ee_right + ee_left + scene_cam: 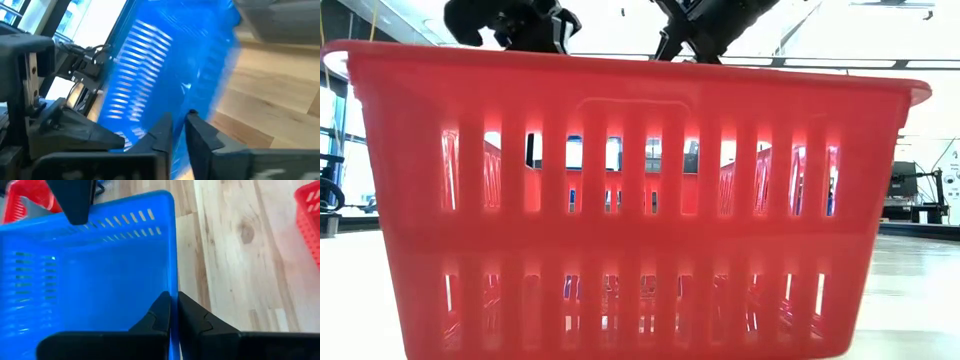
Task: Stack baskets on shelf by color
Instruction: Stack the bottom blue bin on the blue bin on the shelf
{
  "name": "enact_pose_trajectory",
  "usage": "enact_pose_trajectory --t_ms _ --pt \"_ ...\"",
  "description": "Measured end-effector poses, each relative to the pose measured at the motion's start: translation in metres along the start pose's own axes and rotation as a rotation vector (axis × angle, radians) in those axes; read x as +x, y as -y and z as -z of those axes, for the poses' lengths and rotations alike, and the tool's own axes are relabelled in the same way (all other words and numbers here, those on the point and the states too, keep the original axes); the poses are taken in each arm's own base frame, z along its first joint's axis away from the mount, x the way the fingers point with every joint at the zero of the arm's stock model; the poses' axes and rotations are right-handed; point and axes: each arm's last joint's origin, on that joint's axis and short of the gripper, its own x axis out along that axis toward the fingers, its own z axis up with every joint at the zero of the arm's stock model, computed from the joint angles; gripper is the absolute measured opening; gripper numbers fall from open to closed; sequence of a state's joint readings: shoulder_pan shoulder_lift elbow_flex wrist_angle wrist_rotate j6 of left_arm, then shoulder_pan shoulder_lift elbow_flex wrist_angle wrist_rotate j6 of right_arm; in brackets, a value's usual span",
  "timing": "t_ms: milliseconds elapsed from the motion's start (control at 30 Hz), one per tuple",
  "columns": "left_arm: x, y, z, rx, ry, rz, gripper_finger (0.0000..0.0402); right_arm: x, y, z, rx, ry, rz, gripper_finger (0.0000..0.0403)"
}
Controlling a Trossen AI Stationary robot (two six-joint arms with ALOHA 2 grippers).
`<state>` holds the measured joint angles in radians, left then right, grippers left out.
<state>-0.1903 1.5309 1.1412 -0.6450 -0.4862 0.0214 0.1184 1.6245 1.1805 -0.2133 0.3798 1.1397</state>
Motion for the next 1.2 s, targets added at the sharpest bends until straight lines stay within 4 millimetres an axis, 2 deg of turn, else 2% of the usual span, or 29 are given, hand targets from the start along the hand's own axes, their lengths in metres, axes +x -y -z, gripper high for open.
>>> enact_pose_trajectory --t_ms 233,367,567,767,933,1200 --pt "-0.017 -0.01 0.004 -0.012 0.014 0.013 0.0002 -0.005 -0.001 -0.002 -0.006 -0.008 -0.015 0.0123" --pt "-0.027 -0.019 0.008 -0.022 0.011 0.008 0.0001 -0.015 -0.006 -0.009 -0.026 0.016 -0.051 0.0146" --pt "-0.044 -0.032 0.014 -0.043 0.026 -0.018 0.0001 -0.034 -0.012 -0.021 -0.092 0.069 -0.114 0.0148" --pt "-0.057 -0.051 0.021 -0.068 0.041 -0.103 0.0001 -0.062 -0.015 -0.036 -0.166 0.145 -0.145 0.0149" --pt "-0.058 -0.073 0.024 -0.123 0.041 -0.166 0.0001 -0.089 -0.015 -0.054 -0.227 0.239 -0.167 0.0149" --pt "-0.048 -0.108 0.035 -0.204 -0.014 -0.2 0.0001 -0.132 -0.004 -0.088 -0.296 0.366 -0.189 0.0149"
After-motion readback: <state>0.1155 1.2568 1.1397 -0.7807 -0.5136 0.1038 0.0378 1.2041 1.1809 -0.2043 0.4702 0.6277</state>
